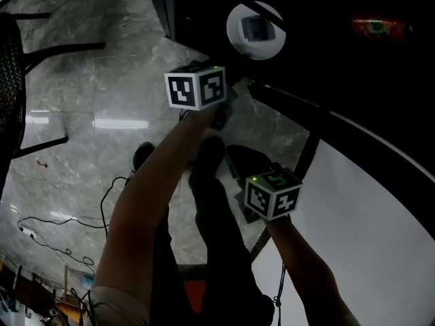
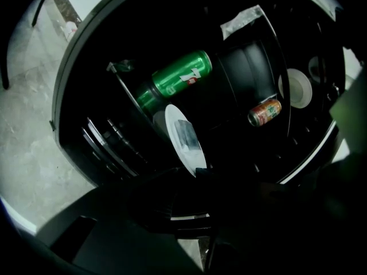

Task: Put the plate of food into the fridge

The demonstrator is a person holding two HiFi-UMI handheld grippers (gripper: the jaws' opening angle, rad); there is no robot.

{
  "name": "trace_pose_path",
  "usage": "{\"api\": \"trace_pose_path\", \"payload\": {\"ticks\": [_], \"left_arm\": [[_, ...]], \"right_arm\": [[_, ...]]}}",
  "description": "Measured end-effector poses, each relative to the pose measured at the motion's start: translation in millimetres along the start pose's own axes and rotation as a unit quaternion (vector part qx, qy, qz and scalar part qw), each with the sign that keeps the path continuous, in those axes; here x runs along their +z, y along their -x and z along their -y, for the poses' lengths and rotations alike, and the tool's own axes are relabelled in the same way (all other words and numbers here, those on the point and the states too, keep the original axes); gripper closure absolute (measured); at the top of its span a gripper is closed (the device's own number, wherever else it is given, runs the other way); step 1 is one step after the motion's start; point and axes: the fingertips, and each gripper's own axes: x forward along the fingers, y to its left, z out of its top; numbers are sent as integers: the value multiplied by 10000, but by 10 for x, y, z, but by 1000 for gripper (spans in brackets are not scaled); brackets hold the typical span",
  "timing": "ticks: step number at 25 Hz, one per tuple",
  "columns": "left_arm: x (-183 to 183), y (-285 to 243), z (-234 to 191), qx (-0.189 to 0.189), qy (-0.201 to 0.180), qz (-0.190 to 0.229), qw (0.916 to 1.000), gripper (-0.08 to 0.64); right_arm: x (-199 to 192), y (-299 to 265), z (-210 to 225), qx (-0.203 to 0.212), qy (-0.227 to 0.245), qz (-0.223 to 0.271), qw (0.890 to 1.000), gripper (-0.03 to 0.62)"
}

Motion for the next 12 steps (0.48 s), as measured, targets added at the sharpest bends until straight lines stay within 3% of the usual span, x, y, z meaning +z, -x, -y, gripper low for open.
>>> {"api": "trace_pose_path", "payload": {"ticks": [12], "left_arm": [[124,-42,23,174,-330,58,9993,462]], "right_arm": [[26,101,25,-82,-4,78,9999,561]]}}
